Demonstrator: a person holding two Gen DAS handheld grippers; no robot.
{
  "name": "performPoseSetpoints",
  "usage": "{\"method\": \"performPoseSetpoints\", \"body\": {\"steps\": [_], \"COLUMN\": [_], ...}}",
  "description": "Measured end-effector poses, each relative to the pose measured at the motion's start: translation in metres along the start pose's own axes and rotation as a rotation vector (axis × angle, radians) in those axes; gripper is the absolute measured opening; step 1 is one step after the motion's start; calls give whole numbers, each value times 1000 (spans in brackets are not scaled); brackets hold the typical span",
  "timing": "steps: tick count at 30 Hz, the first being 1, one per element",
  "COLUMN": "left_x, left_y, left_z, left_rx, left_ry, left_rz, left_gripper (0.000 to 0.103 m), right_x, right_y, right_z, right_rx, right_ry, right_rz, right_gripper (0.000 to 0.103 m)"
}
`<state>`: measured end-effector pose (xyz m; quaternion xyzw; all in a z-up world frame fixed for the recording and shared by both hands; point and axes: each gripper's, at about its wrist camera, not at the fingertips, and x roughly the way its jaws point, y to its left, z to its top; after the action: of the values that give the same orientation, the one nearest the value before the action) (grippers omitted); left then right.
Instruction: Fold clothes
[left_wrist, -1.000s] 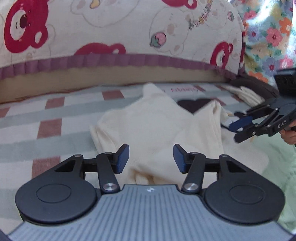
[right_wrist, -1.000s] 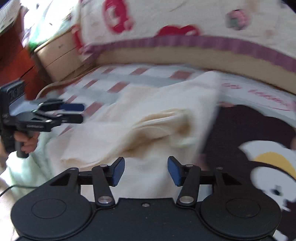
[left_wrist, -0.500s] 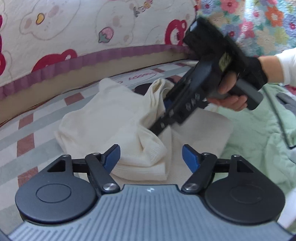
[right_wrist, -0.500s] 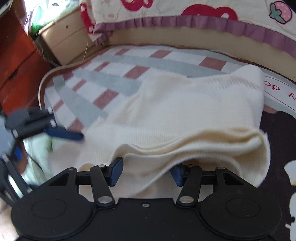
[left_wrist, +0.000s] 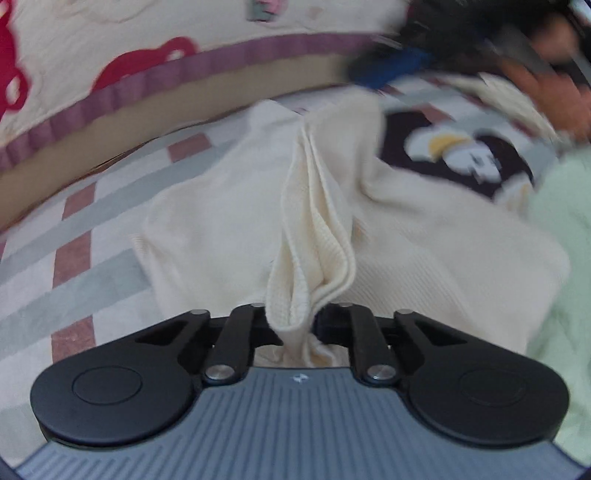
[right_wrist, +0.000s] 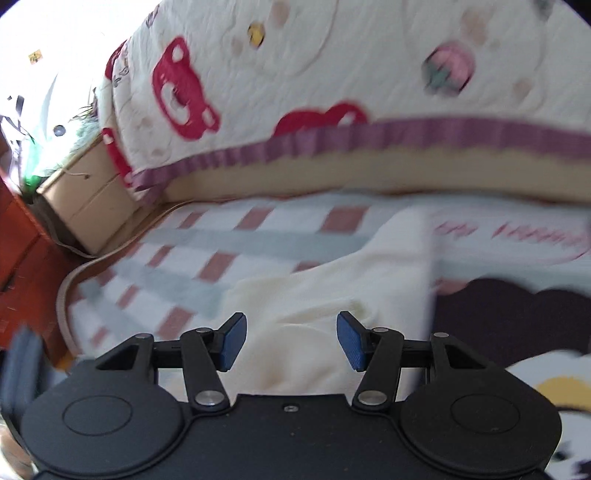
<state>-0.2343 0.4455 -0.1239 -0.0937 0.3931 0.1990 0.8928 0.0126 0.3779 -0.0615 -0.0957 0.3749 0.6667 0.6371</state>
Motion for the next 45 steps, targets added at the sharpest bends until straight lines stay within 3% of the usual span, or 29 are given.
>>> {"method": "performPoseSetpoints", "body": {"steps": [5,7,10,13,15,17,19,20,23,25,26,27,28,29,30,31,32,36,40,43,45], "left_x": [8,12,15,9,7,6,7,7,8,14,18,22,26,31,36,36,34,6,-19,-16,-1], "left_y": [33,48,77,107,117,116,110,107,96,92,90,89,89,89,89,88,86,77,83,98,110], "left_z": [9,12,15,9,-2,-12,-17,-17,-15,-12,-11,-10,-9,-8,-6,-4,-3,5,26,54,70], "left_rx": [-159,-224,-348,-478,-497,-459,-388,-359,-300,-290,-287,-287,-288,-293,-297,-292,-283,-219,-215,-187,-178], "left_ry": [-41,-49,-79,-145,-203,-236,-233,-234,-243,-226,-213,-201,-197,-194,-175,-167,-173,-239,-326,-332,-297], "left_rz": [-61,-89,-139,-242,-321,-340,-357,-358,-338,-284,-257,-242,-225,-196,-166,-148,-137,-80,-53,-18,-3], "left_gripper": [12,17,40,42,44,46,52,55,67,68,68,66,59,34,20,12,9,8,8,8,9], "right_x": [22,30,45,70,86,93,88,84,74,72,72,73,73,75,76,78,79,58,30,17,21], "right_y": [-14,-19,-26,-17,-10,-9,-18,-26,-49,-56,-60,-65,-68,-68,-68,-68,-68,-57,-43,-41,-50], "right_z": [-12,-17,-23,-19,-17,-16,-12,-9,-6,-9,-10,-11,-12,-13,-13,-14,-15,0,19,37,34], "right_rx": [-36,-51,-77,-139,-220,-276,-253,-211,-62,-17,20,66,100,105,109,114,119,75,16,-5,36], "right_ry": [47,66,98,159,195,175,128,102,65,67,61,59,54,43,32,21,9,-86,-192,-247,-221], "right_rz": [-12,-17,-25,-39,-96,-155,-135,-104,-49,-49,-36,-20,-6,1,8,14,21,50,79,89,77], "right_gripper": [60,60,61,68,69,67,43,23,15,15,16,24,29,39,41,38,19,11,10,10,10]}}
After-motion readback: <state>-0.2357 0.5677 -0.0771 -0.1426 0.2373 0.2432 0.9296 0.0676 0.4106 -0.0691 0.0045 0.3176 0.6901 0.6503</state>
